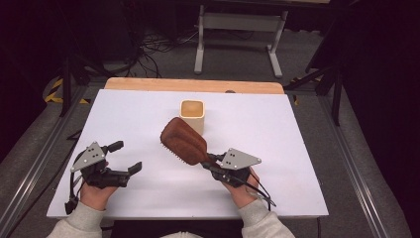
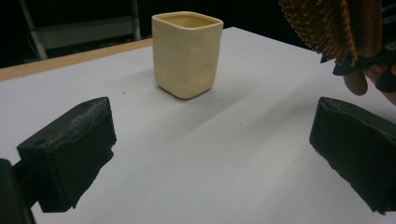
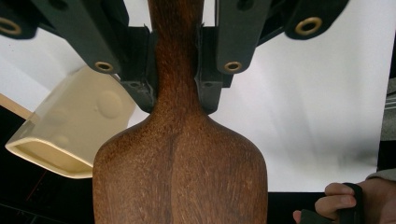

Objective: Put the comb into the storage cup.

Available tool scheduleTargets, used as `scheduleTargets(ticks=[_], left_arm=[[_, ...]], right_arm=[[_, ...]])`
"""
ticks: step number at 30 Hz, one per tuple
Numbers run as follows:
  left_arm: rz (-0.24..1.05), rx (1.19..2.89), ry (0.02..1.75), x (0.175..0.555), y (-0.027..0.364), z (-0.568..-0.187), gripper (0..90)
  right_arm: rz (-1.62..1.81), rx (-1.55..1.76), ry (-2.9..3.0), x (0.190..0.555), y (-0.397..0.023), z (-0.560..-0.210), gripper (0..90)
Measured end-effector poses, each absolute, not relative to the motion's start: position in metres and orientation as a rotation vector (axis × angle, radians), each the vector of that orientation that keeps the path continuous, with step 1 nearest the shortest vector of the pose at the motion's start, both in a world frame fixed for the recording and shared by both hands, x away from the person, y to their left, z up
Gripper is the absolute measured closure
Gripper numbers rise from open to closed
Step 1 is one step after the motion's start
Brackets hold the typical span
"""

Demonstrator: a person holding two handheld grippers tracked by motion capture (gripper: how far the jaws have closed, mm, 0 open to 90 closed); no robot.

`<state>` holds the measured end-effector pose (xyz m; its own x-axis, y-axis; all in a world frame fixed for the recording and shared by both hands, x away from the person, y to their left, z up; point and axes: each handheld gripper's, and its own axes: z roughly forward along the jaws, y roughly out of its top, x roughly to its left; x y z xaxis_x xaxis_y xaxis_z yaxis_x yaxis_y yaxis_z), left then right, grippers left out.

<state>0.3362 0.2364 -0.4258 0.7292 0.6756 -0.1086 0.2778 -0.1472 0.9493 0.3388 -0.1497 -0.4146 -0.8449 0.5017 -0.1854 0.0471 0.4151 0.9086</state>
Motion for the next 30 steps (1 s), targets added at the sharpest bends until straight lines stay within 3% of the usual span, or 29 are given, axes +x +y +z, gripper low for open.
scheduleTargets(ticks=[30], left_arm=[[0.254, 1.763, 0.535, 0.351, 0.182, -0.384, 0.7]], right_arm=[[1.410, 0.458, 2.215, 0.336, -0.151, -0.415, 71.9]])
